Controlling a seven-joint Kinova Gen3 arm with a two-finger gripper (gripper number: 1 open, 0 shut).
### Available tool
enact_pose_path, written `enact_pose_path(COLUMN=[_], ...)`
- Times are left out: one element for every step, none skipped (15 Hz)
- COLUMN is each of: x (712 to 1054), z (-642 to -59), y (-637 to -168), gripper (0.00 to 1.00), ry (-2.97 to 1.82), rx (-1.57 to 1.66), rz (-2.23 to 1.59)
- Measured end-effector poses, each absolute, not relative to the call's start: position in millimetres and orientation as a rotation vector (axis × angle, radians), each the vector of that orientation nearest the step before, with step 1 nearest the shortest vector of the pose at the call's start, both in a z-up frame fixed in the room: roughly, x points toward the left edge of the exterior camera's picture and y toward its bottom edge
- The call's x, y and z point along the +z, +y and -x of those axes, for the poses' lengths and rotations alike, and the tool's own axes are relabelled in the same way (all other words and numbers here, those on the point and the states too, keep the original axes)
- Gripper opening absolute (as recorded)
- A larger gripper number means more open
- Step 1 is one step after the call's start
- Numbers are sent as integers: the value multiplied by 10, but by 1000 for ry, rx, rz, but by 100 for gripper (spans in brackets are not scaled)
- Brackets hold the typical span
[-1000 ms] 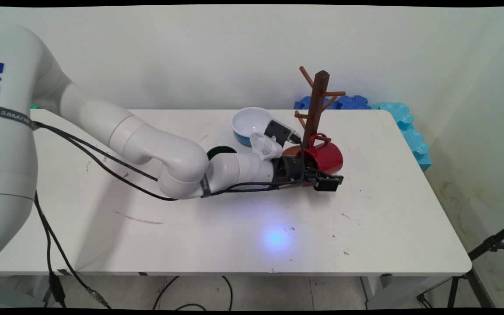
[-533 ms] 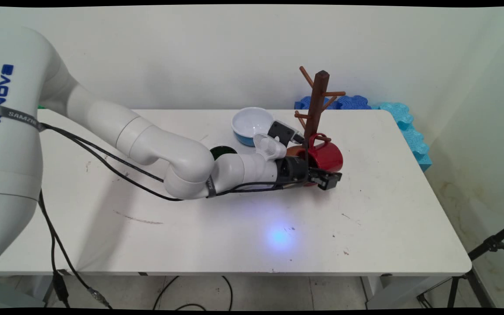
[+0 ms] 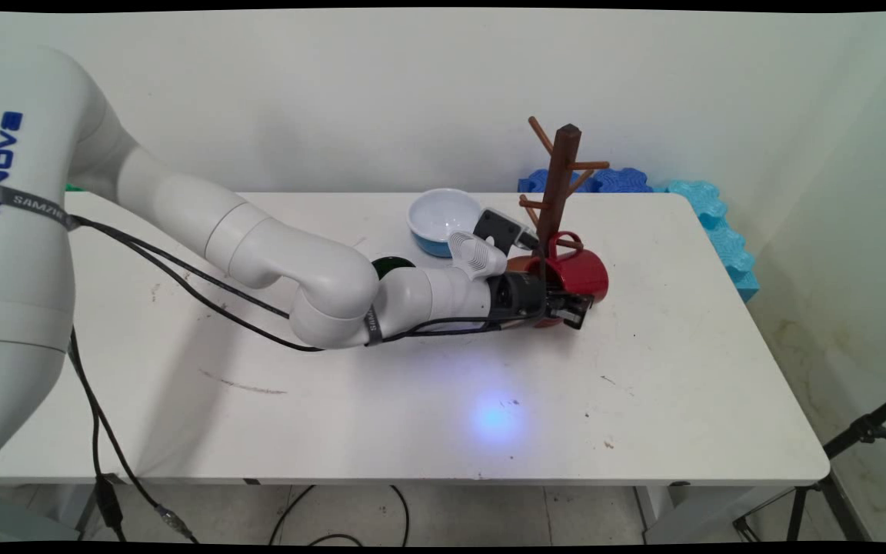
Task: Place the picked object on the table
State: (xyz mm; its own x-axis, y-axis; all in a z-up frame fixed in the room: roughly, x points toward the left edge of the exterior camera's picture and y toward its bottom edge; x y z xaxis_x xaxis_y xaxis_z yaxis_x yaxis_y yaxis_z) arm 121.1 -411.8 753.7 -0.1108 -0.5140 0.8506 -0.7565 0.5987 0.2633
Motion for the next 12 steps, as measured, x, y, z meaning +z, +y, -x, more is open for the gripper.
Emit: enact_pose_path(x=[7557,7575,7589,7611,7626,7654,7679,7709,7742,7771,7804,7834], z=[-1205,-1203,-1203,-1202,-1201,-1199,-1197,-1192,-1186,-1178,-1167,-1156], y=[-4118,-4117,-4117,-4117,-4116,-4113,-4110,-4101,-4088,-4074,-4054,-4035], gripper=[0,0,0,0,0,0,0,0,0,0,0,0], ry=[-1771,-1768,-1766,-1764,-1762,-1759,-1756,-1753,-1750,-1747,-1744,-1742], rx=[288,288,288,289,289,288,288,286,283,279,274,269], rz=[-1038,-1036,-1035,-1033,-1031,-1028,-1026,-1023,-1020,-1017,-1014,-1010])
